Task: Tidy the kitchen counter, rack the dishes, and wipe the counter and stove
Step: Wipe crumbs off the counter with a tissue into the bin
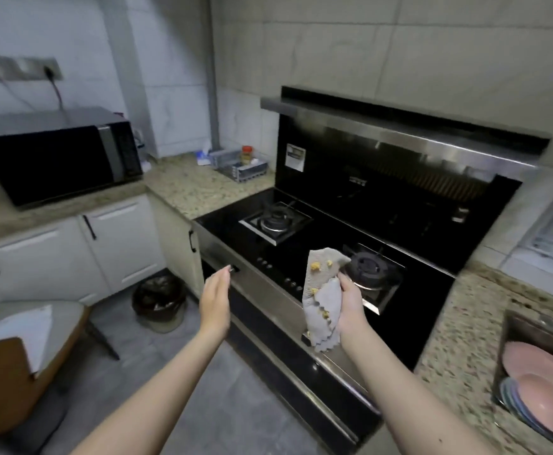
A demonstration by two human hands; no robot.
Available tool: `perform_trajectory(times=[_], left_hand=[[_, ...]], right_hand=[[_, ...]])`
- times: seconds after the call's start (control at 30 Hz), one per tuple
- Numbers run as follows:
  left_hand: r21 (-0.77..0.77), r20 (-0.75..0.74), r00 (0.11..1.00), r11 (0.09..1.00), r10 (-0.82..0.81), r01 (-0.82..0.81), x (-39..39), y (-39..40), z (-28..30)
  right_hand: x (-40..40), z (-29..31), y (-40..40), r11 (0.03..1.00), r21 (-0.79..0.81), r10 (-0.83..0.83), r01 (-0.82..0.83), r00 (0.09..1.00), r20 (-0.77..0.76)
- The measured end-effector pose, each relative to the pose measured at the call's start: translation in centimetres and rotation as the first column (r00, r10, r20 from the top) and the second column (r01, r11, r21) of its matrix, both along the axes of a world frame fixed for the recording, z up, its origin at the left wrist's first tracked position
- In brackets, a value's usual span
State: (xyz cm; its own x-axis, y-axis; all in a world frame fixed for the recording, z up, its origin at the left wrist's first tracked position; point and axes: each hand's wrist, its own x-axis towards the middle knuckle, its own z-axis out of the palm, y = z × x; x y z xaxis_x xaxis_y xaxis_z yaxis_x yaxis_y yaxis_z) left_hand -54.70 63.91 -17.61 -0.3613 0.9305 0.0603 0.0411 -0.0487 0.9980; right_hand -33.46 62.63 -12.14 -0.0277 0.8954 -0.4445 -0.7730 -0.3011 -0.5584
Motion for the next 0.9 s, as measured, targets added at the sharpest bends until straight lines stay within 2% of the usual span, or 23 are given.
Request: perform_trajectory(times=[0.27,0.5,0.6,0.77,0.9], left_hand=[[-0.121,0.085,0.956,0.955,0.281,-0.270,-13.6,6.8,-2.5],[-0.214,0.039,0.882,0.866,0.470,-0.452,-25.1,15.0,-4.7],[-0.281,0.091,0.823,0.807,0.560,-0.519,-30.1,17.8,-3.8],[-0.287,0.168,0.712,0.725,0.682,-0.626,-38.6,22.8,-3.7],[-0.317,0.164,0.709,0.717,0.686,-0.621,-44.0,27.9,-6.3]], right_hand=[[-14.2,-1.6,13.0,0.963,-0.060,0.261,-0.262,0.965,-0.015],[-27.1,-6.7,27.7,0.927,-0.119,0.353,-0.354,0.935,-0.035],[-32.4,-7.6,33.5,0.907,-0.166,0.397,-0.388,0.918,0.022],[-40.6,-8.7,40.0,0.857,-0.210,0.502,-0.470,0.854,0.136],[-46.9,-11.7,45.5,0.859,-0.242,0.498,-0.451,0.846,0.190]])
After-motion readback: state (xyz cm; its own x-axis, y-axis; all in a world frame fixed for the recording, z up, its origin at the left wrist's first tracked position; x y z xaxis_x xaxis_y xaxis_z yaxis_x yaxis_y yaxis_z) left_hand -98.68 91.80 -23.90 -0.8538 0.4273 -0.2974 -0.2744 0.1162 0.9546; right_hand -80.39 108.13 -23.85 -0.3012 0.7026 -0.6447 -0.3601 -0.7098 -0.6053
